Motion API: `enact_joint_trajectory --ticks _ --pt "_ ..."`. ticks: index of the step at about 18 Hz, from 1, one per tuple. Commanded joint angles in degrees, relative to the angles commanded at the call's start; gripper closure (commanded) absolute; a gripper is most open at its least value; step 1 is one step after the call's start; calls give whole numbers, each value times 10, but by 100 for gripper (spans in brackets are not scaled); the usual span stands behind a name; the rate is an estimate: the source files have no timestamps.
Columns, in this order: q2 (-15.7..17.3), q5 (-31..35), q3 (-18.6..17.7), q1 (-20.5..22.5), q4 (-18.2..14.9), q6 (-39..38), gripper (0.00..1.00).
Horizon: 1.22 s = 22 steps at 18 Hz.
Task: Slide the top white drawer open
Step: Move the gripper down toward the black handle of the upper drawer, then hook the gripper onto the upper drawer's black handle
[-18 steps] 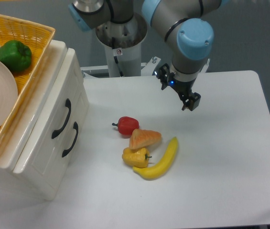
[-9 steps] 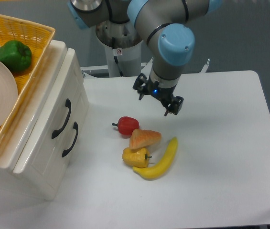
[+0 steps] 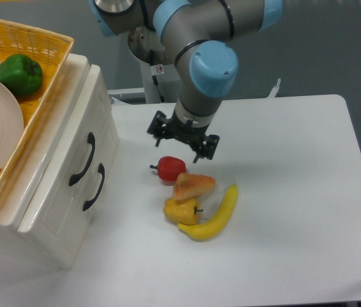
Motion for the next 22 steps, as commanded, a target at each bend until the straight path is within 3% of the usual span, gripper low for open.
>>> enact_joint_trajectory --ticks 10,22 --pt "-8 -55 17 -22 -2 -92 0" --pt "-11 -107 17 -34 -3 -100 0"
